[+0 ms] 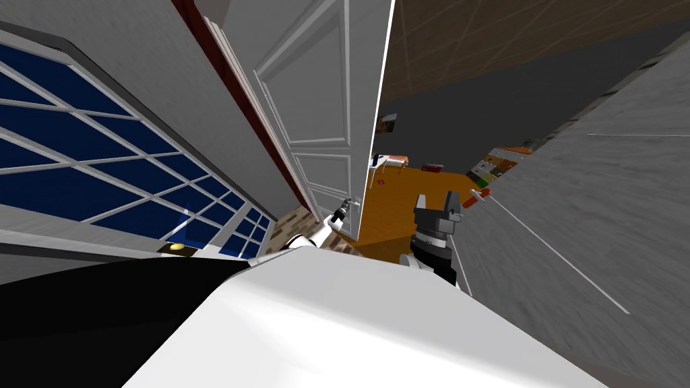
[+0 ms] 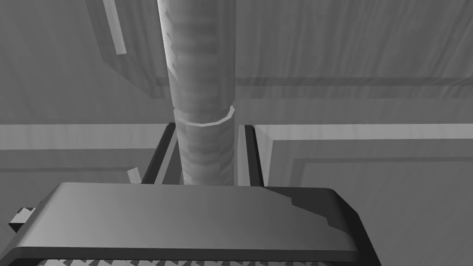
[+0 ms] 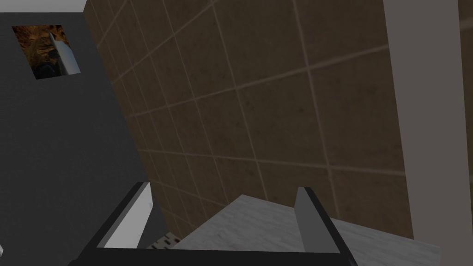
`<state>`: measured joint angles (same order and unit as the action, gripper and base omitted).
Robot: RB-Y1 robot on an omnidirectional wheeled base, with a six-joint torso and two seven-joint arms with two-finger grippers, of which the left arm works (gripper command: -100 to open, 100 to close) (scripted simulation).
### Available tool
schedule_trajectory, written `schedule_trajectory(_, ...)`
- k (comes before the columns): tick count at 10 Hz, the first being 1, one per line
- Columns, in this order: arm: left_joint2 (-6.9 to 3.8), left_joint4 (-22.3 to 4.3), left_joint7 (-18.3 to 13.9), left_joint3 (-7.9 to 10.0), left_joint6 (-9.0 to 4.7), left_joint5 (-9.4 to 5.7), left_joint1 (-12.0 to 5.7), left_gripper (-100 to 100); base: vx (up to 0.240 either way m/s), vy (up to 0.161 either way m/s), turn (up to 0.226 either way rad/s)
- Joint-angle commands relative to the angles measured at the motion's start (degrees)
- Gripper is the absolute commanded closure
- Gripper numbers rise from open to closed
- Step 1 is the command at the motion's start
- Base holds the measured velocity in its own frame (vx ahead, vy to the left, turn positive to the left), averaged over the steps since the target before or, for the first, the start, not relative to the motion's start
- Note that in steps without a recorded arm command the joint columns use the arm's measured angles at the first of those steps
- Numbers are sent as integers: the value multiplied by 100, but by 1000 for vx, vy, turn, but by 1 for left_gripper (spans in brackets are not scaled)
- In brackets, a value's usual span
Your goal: Push the door open
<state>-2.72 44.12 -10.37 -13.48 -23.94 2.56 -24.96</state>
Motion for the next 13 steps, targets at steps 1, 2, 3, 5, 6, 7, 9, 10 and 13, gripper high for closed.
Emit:
schedule_trajectory(1, -90, -138, 49, 171, -80, -42, -82, 100, 103, -108, 72)
schedule_trajectory(2, -90, -138, 49, 171, -80, -42, -82, 100, 76, -94, 35)
schedule_trajectory(3, -120, -149, 85, 263, -80, -64, -80, 100, 88, -118, 30)
schedule_trajectory(5, -148, -177, 121, 359, -80, -87, -78, 100, 121, -157, 83)
schedule_trajectory(6, -148, -161, 121, 359, -80, -87, -78, 100, 63, -41, 3)
schedule_trajectory(7, -181, -180, 178, 506, -79, -123, -75, 100, 128, -107, 55)
schedule_trajectory(9, -198, -192, 216, 604, -79, -147, -73, 100, 148, -152, 78)
schedule_trajectory(10, -212, -205, 253, 701, -79, -170, -70, 100, 92, -121, 73)
schedule_trajectory(13, -228, -229, 325, 889, -78, -216, -66, 100, 147, -158, 78)
